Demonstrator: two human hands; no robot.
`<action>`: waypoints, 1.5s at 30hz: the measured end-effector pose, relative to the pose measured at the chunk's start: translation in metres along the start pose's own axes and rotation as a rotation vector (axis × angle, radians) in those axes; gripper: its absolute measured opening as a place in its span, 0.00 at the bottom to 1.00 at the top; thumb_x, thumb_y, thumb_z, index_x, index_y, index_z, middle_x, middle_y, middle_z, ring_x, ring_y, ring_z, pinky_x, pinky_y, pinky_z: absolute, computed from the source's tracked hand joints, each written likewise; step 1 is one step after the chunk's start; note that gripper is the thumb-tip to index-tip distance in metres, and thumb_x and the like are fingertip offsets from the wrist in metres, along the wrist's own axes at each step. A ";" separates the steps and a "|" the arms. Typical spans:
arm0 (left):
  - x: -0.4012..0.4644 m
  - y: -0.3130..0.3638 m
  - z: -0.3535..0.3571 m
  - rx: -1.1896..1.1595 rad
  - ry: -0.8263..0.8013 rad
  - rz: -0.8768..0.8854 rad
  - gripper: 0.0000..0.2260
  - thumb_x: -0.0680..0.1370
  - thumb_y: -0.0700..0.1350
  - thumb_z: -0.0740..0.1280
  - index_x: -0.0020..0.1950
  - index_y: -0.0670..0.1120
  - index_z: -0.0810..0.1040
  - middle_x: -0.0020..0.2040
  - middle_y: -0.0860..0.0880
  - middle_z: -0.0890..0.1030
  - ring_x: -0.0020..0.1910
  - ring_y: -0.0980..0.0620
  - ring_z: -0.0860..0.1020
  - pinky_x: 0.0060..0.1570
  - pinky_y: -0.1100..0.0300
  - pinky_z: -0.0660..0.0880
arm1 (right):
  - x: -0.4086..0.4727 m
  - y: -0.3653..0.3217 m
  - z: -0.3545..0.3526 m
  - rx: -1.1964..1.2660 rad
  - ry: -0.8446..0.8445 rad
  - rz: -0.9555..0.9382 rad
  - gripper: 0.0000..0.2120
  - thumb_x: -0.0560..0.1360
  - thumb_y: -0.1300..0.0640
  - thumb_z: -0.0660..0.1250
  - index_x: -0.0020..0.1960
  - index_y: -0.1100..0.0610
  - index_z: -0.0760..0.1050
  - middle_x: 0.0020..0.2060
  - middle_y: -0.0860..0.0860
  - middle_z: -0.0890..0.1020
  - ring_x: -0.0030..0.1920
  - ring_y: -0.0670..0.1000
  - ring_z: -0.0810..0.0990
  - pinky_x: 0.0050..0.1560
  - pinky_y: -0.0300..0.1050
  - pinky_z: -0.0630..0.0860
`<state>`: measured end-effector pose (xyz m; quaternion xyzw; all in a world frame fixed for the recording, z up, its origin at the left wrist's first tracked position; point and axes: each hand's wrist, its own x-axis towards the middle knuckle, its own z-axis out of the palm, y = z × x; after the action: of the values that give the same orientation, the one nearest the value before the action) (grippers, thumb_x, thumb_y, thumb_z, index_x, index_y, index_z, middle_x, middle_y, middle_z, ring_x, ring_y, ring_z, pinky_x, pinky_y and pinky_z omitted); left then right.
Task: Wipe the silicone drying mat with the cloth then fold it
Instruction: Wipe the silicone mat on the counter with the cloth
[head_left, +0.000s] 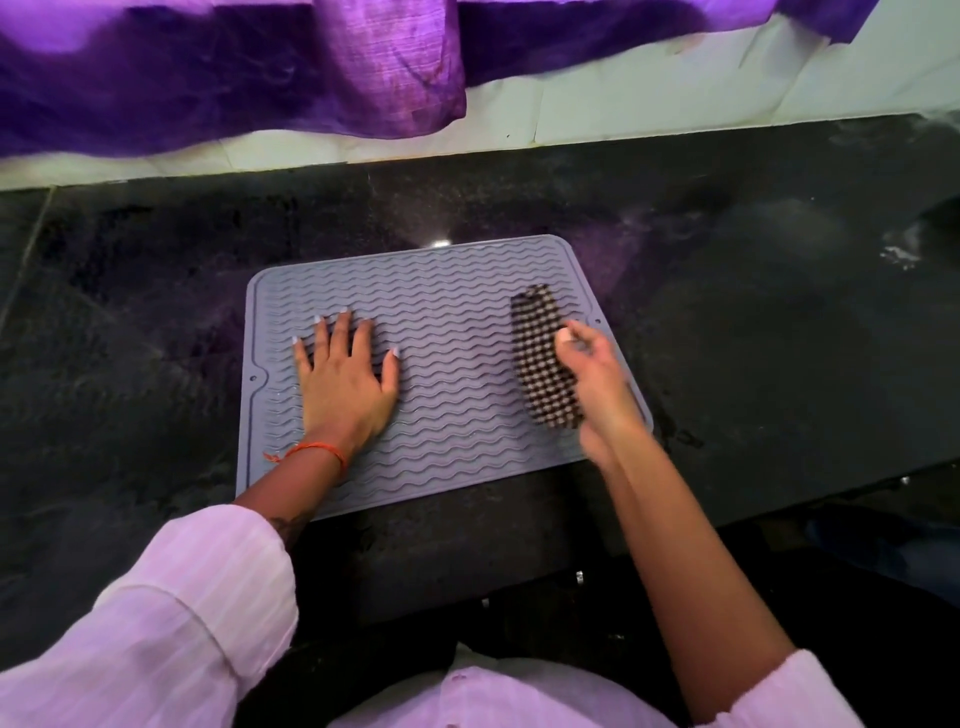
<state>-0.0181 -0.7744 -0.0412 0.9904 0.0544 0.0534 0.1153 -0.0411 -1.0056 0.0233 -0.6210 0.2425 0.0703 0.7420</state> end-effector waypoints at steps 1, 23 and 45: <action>0.000 0.000 0.000 -0.001 -0.003 0.002 0.30 0.77 0.61 0.46 0.74 0.47 0.62 0.76 0.44 0.59 0.76 0.42 0.52 0.73 0.42 0.43 | 0.005 -0.006 -0.013 0.020 0.057 -0.022 0.09 0.80 0.55 0.60 0.59 0.54 0.70 0.48 0.52 0.79 0.45 0.52 0.79 0.41 0.47 0.78; -0.001 0.003 -0.002 0.025 -0.028 -0.008 0.30 0.77 0.60 0.46 0.75 0.49 0.60 0.77 0.46 0.57 0.76 0.44 0.50 0.74 0.44 0.43 | 0.064 0.004 -0.036 -1.260 0.425 -0.597 0.19 0.77 0.52 0.63 0.60 0.65 0.71 0.56 0.67 0.72 0.55 0.66 0.71 0.53 0.57 0.69; 0.023 -0.046 -0.009 -0.078 0.040 0.036 0.32 0.74 0.65 0.49 0.72 0.50 0.65 0.75 0.48 0.62 0.76 0.46 0.54 0.74 0.48 0.45 | 0.104 -0.022 -0.022 -1.271 0.276 -0.517 0.20 0.77 0.49 0.62 0.61 0.63 0.70 0.57 0.66 0.73 0.59 0.65 0.70 0.56 0.55 0.68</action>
<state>-0.0007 -0.7253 -0.0413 0.9848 0.0366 0.0771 0.1516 0.0527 -1.0515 -0.0064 -0.9757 0.0908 -0.0596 0.1904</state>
